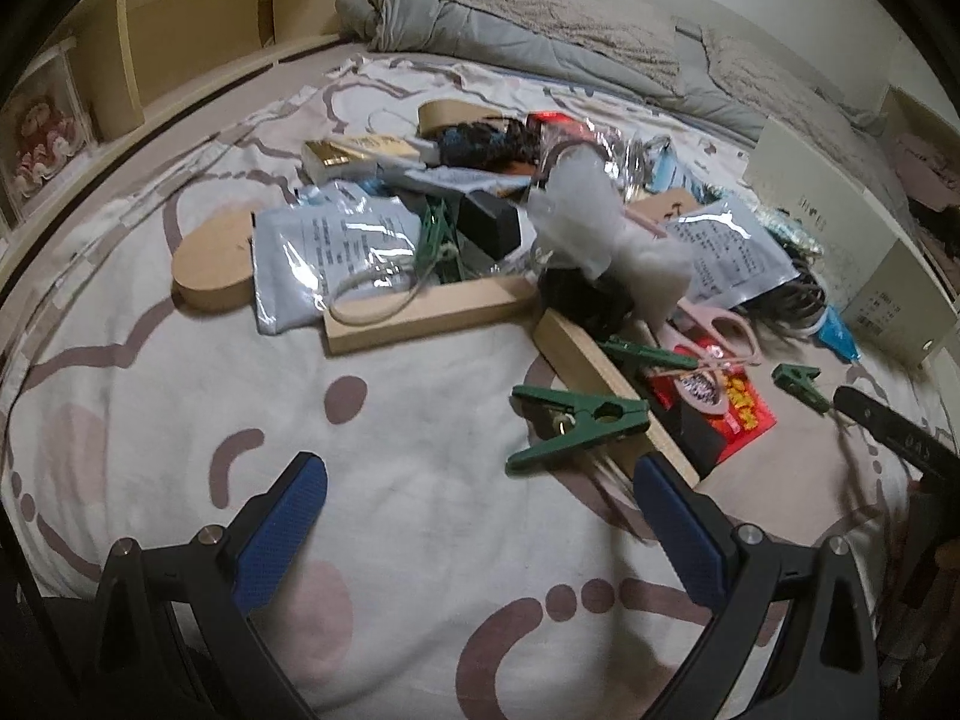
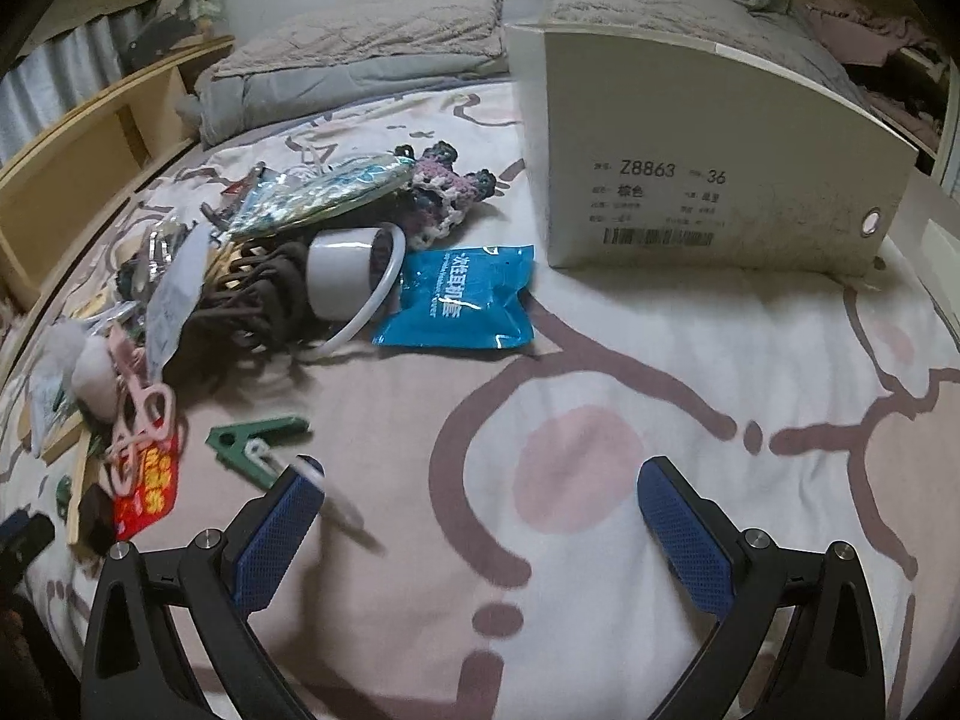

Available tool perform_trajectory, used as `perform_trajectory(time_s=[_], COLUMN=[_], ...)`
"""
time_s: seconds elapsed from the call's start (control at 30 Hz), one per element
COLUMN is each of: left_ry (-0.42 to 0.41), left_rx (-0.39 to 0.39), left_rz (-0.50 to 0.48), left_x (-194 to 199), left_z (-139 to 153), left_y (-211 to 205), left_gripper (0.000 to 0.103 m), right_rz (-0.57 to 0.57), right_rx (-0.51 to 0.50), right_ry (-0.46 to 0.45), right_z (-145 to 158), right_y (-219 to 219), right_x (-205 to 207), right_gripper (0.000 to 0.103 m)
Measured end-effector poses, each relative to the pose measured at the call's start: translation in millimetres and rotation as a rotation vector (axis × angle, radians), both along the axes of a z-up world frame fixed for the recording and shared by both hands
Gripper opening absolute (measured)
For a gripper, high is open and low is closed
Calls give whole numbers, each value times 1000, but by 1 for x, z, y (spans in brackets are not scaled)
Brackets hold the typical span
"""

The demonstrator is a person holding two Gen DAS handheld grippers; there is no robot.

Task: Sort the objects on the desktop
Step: 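Lower both tools toward the green clothespins lying beside the pile, then close the left tool on the green clothespin with the white cord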

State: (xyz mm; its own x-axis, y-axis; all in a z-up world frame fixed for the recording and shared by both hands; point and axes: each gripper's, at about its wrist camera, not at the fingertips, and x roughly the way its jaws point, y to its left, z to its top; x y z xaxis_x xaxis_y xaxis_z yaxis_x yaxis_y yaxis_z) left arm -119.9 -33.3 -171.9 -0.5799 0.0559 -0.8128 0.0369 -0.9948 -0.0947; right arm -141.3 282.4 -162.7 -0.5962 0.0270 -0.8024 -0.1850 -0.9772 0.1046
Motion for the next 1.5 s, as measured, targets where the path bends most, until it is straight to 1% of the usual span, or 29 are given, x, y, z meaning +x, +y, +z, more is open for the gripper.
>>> perform_trajectory(time_s=[0.1, 0.2, 0.3, 0.4, 0.5, 0.7, 0.93, 1.17, 1.33, 1.5], left_ry=[-5, -15, -29, -35, -42, -53, -52, -38, -22, 1], left_rx=[-23, -51, -118, -145, -141, -124, -133, -83, -52, 21], left_rz=[-2, -6, -2, 2, 15, 69, 127, 150, 195, 229], left_x=[-3, -4, -2, 1, 1, -2, -3, 0, 8, 13], left_z=[-4, -7, -9, -10, -10, -11, -10, -6, -1, 4], left_y=[3, 6, 11, 12, 8, -4, -15, -25, -35, -47], left_gripper=[103, 103, 103, 103, 103, 103, 103, 103, 103, 103], right_rz=[-12, -11, -7, -5, -6, -3, -1, 2, -11, -32], right_rx=[47, 94, 71, 82, 92, 87, 87, 103, 114, 113], right_ry=[-40, -31, -24, -18, -5, 2, 15, 29, 48, 53], right_z=[-10, -11, -11, -12, -12, -12, -12, -11, -10, -9], right_y=[-5, -11, -7, -8, -8, -6, -7, -9, -10, -6], right_x=[-8, -7, -5, -3, 0, 3, 5, 15, 23, 29], right_gripper=[103, 103, 103, 103, 103, 103, 103, 103, 103, 103])
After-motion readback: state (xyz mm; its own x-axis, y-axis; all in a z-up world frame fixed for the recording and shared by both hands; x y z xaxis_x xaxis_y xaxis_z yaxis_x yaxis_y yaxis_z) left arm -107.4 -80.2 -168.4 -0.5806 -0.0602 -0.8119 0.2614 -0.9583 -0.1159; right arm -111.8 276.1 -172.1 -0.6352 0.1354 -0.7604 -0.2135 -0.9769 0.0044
